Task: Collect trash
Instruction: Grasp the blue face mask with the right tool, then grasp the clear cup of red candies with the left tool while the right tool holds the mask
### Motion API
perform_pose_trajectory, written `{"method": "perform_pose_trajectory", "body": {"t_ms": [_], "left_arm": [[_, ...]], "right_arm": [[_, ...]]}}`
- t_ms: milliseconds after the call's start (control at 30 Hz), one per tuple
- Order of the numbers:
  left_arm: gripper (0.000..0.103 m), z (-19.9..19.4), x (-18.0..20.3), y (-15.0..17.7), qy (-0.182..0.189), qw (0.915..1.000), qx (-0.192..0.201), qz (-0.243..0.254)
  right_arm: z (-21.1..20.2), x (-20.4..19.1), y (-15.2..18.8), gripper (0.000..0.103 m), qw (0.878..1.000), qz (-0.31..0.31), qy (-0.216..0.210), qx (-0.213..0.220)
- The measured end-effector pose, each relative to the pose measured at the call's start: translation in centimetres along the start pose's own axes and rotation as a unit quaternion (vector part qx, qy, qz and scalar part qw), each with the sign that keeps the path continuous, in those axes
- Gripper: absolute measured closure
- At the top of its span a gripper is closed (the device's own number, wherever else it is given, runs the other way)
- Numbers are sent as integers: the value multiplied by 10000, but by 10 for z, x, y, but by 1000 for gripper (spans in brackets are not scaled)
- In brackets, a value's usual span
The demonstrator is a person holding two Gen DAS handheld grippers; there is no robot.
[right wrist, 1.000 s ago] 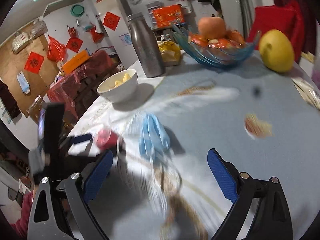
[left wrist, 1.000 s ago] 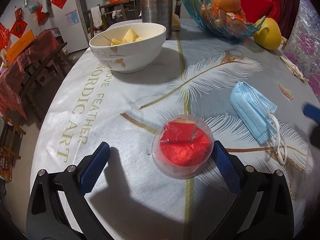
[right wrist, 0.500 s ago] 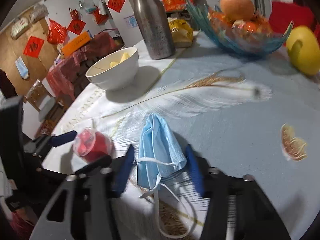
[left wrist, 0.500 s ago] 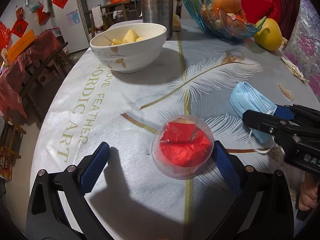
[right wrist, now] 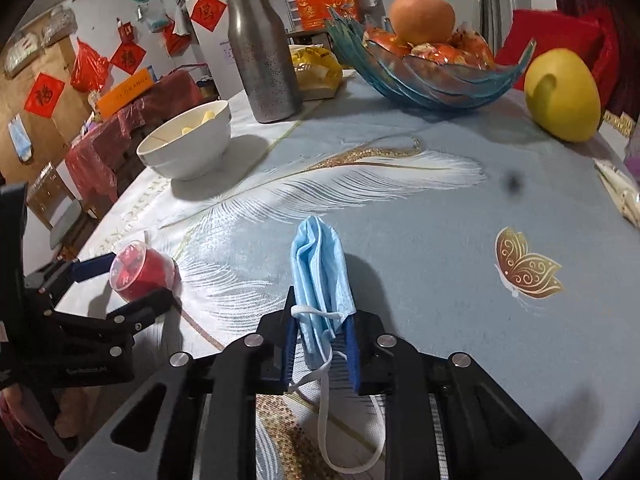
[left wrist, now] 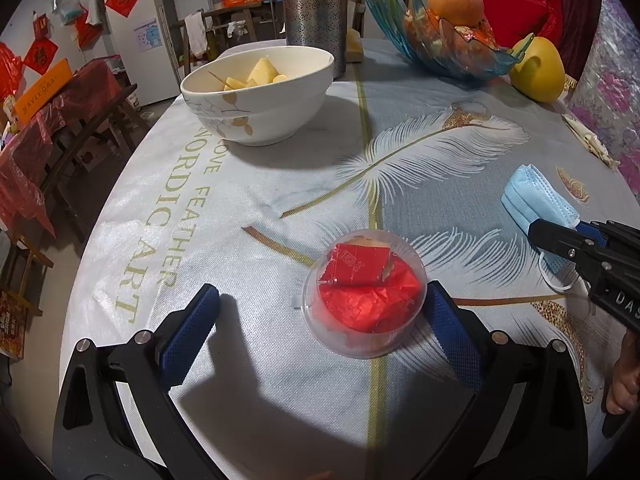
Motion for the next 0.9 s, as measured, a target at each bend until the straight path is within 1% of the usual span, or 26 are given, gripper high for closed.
{"method": "perform_pose_trajectory", "body": {"t_ms": [33,167,233,267,300,333,367,400,433,467,500,567,700,900], "left_arm": [[5,0,0,0,-1,10000,-5,1],[6,0,1,-1,3,10000,-39,3],[7,0,0,-2,-36,10000,-29,-26],[8,0,1,-2,-46,10000,-10,-44],[12,-1,0,-3,-31,10000,18,-57],[19,-2,1,-3,18,10000,49,-64],[21,-3,3,-3,32,10000,62,-44],[28,-3,4,-4,13,10000,96,-19],[35,-5,6,-4,46,9999,141,15],[38,-6,8,-4,56,9998,177,52],[45,-7,11,-4,87,9997,216,96],[46,-9,12,-5,118,9995,259,124],[46,-14,14,-7,210,9990,395,71],[46,-12,12,-7,179,9991,375,42]], "right_arm": [[1,-1,0,79,10000,-7,-4,1],[-1,5,-1,77,9993,246,-264,58],[-1,7,0,70,9979,374,-518,88],[-2,7,0,69,9973,420,-596,102],[-2,9,0,68,9965,485,-673,117],[-2,8,0,67,9964,491,-686,117],[-2,6,0,65,9964,448,-712,106],[-2,3,0,57,9965,389,-733,92],[-1,-1,0,54,9972,296,-687,70],[0,-4,0,53,9979,208,-615,48],[1,-8,0,50,9984,104,-550,21],[2,-10,0,49,9989,24,-465,3],[1,-9,-1,49,9988,41,-488,11],[2,-9,-2,50,9990,13,-451,8]]}}
Point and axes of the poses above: each gripper's, at about its wrist camera, not at the fingertips, and z roughly the way its jaws point, x to its right, y to its underside, the point moved 6 cm from there along z, roughly the way its jaws point, and after that the axes turned 6 degrees about -y, right-handed, at the moved point
